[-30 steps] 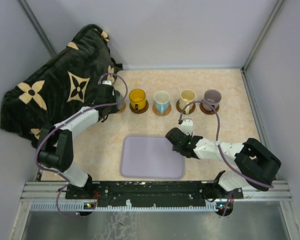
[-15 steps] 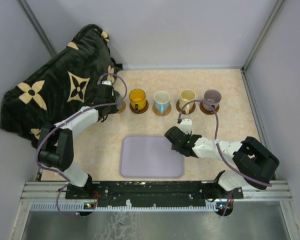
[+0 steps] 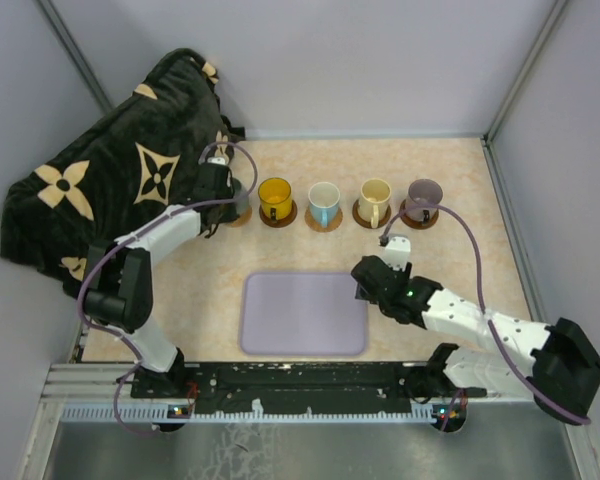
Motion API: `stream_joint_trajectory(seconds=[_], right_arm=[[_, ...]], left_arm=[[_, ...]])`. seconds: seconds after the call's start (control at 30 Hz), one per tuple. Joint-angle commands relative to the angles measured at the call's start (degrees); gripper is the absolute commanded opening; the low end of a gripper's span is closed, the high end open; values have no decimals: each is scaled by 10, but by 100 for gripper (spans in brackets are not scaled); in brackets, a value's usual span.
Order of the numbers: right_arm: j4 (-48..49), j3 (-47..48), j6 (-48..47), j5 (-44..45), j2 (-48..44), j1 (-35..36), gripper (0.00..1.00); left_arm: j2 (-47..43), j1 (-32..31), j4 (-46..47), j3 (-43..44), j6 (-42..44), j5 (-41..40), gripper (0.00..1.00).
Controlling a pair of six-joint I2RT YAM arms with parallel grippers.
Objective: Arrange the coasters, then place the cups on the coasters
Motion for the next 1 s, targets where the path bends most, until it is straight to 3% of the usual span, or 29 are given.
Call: stream_joint_trajectory(seconds=[0.0, 0.27, 0.97], right_arm=[[-54, 24, 12, 55, -60, -3, 63], [-96, 26, 26, 75, -103, -4, 64], [-98, 21, 35, 70, -107, -3, 64]], left_arm=[[-6, 4, 34, 38, 14, -2, 13], [-9, 3, 12, 41, 15, 4, 13], [-3, 3, 5, 35, 20, 0, 12]])
